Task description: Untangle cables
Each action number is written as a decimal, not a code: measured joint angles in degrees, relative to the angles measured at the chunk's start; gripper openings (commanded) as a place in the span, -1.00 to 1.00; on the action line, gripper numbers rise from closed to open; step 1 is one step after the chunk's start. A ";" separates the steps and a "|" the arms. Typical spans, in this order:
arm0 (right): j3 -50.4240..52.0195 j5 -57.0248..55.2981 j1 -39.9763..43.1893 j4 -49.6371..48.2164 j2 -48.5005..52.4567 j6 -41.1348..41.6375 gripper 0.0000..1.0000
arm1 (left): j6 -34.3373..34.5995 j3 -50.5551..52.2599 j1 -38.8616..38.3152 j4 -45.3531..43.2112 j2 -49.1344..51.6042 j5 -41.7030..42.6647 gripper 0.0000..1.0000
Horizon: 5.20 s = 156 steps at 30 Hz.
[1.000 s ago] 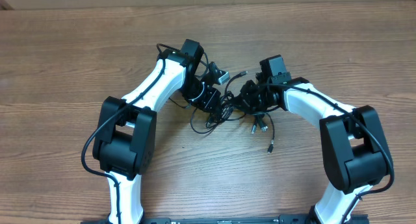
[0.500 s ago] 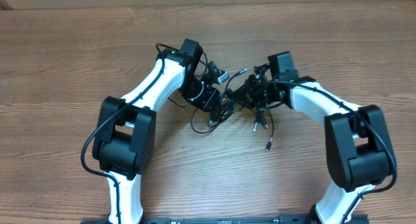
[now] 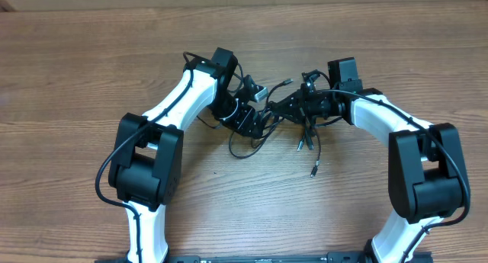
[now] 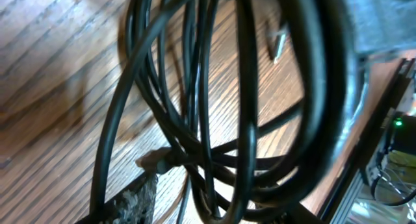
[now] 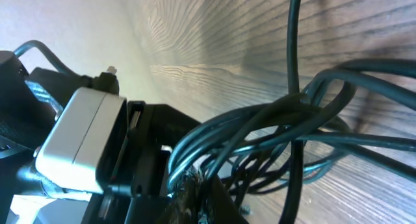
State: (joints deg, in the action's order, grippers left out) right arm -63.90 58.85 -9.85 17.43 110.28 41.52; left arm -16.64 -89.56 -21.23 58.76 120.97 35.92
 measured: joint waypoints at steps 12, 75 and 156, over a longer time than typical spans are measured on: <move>0.00 -3.89 0.04 6.97 0.00 -0.79 -0.92 | 2.16 2.25 0.00 -3.08 0.00 -4.11 -0.92; 0.02 -17.18 -5.38 4.48 0.00 3.63 -0.71 | -4.57 2.32 -2.05 -3.06 0.00 -3.37 -0.92; 0.26 -6.86 7.76 25.27 -0.04 -20.04 -0.48 | 4.57 -4.79 -5.31 1.33 -0.37 -3.87 -0.92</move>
State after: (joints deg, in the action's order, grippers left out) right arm -63.64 51.99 -2.09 42.70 110.24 21.47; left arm -12.08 -94.35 -26.55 60.10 120.60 32.05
